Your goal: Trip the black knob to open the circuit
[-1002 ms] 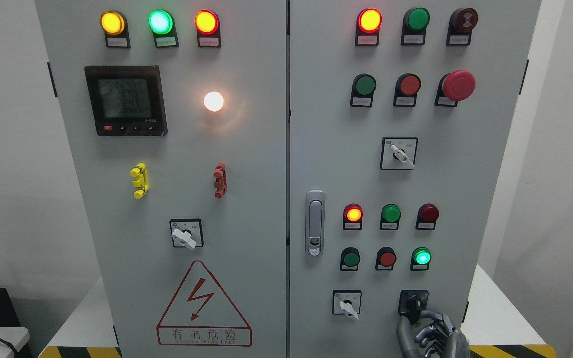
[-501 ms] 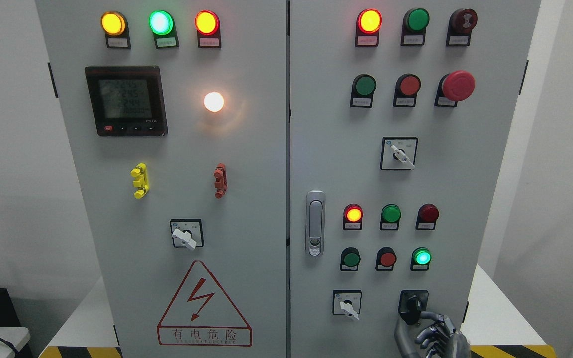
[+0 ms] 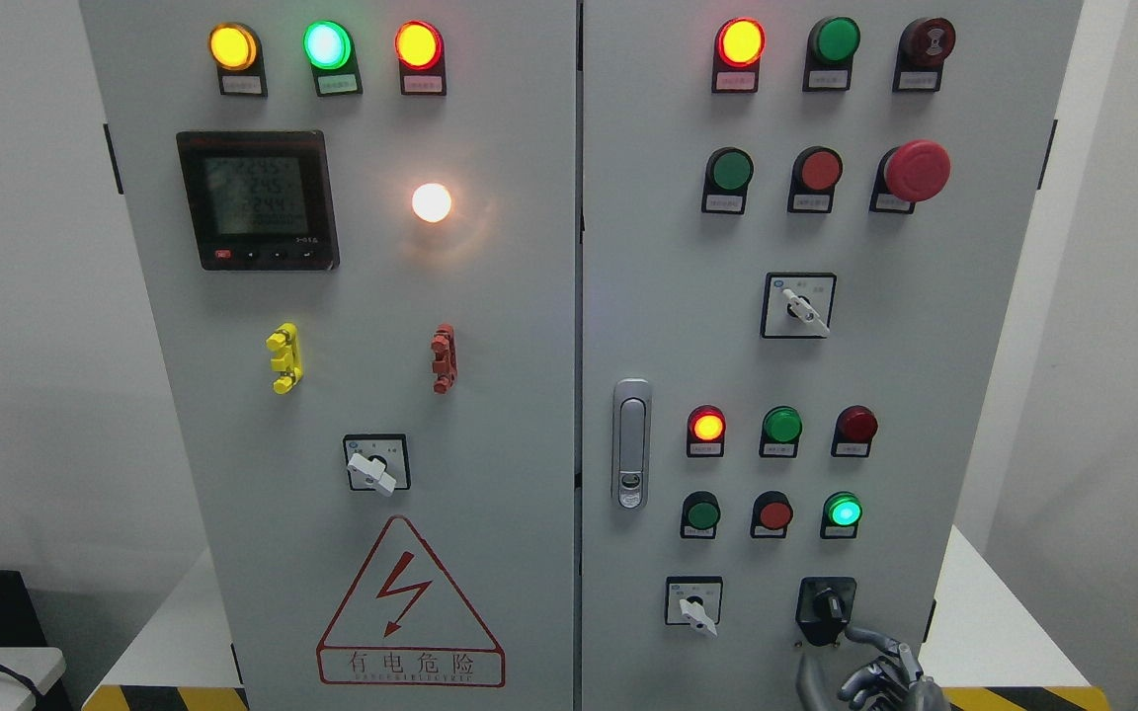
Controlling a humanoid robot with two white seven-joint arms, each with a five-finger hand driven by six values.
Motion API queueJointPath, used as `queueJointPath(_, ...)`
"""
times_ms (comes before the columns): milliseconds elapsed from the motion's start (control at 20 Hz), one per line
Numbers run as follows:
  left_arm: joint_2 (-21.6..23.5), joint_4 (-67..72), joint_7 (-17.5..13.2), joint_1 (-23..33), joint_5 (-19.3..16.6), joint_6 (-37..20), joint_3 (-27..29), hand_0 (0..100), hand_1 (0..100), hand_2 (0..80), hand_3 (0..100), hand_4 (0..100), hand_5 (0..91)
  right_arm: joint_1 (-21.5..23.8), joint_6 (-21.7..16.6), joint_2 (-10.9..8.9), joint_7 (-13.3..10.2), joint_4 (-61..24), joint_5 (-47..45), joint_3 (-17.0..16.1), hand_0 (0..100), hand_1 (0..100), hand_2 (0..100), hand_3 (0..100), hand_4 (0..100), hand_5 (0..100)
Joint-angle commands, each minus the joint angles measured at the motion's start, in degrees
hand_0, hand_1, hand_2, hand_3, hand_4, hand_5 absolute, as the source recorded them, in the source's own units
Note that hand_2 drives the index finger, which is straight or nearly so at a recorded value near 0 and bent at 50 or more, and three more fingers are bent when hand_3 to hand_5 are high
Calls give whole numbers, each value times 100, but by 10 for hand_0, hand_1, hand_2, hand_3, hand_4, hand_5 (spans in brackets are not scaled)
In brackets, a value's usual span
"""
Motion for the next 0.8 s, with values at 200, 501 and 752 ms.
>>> queueJointPath(200, 1, 0, 4, -44, -193, 1, 0, 120, 389, 0, 0, 0, 0, 491, -824, -182, 76, -63, -55, -75, 241, 711, 296, 848, 851, 881)
queueJointPath(501, 1, 0, 4, -44, -193, 1, 0, 120, 389, 0, 0, 0, 0, 1036, -1510, -304, 726, -230, -90, -66, 152, 461, 225, 615, 616, 593)
queueJointPath(752, 1, 0, 4, -44, -185, 1, 0, 120, 389, 0, 0, 0, 0, 1423, -1773, -401, 1411, -537, -309, -84, 138, 286, 118, 435, 464, 404)
